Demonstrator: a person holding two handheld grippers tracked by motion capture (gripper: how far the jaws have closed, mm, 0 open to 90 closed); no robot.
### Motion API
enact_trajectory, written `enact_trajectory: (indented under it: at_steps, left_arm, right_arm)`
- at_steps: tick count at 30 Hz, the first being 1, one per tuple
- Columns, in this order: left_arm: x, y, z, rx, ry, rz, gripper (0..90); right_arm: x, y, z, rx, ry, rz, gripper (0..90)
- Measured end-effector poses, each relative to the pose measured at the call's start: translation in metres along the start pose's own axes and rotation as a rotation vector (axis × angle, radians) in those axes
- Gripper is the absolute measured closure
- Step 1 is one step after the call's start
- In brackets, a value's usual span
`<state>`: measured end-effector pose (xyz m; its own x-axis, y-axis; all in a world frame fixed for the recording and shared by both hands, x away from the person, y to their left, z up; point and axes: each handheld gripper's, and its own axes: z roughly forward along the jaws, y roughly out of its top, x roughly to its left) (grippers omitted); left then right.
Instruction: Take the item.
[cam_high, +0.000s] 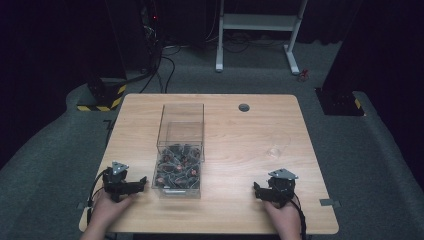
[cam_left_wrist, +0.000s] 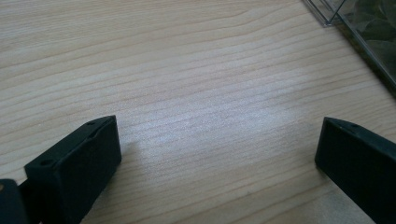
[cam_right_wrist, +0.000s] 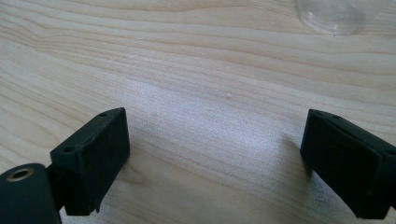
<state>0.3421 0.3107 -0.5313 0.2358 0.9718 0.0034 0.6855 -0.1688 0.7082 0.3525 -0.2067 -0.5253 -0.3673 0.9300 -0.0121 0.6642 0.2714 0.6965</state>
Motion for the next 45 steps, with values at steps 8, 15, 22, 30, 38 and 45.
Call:
enact_trajectory:
  at_steps: [8, 15, 22, 30, 38, 45]
  left_arm:
    - [0.000, 0.000, 0.000, 0.001, -0.001, 0.000, 0.5]
    - [0.000, 0.000, 0.000, 0.000, 0.000, 0.000, 0.5]
    - [0.000, 0.000, 0.000, 0.000, 0.000, 0.000, 0.5]
    - [0.000, 0.000, 0.000, 0.000, 0.000, 0.000, 0.5]
    - [0.000, 0.000, 0.000, 0.000, 0.000, 0.000, 0.5]
    - [0.000, 0.000, 0.000, 0.000, 0.000, 0.000, 0.5]
  right_arm:
    - [0.000, 0.000, 0.000, 0.000, 0.000, 0.000, 8.1]
    - [0.000, 0.000, 0.000, 0.000, 0.001, 0.001, 8.1]
    - [-0.001, 0.000, -0.001, -0.006, 0.005, 0.005, 10.2]
    - [-0.001, 0.002, -0.006, -0.038, 0.012, 0.000, 10.1]
    - [0.002, 0.005, -0.012, -0.061, 0.026, -0.011, 10.1]
    - [0.002, 0.008, -0.017, -0.083, 0.033, -0.021, 10.1]
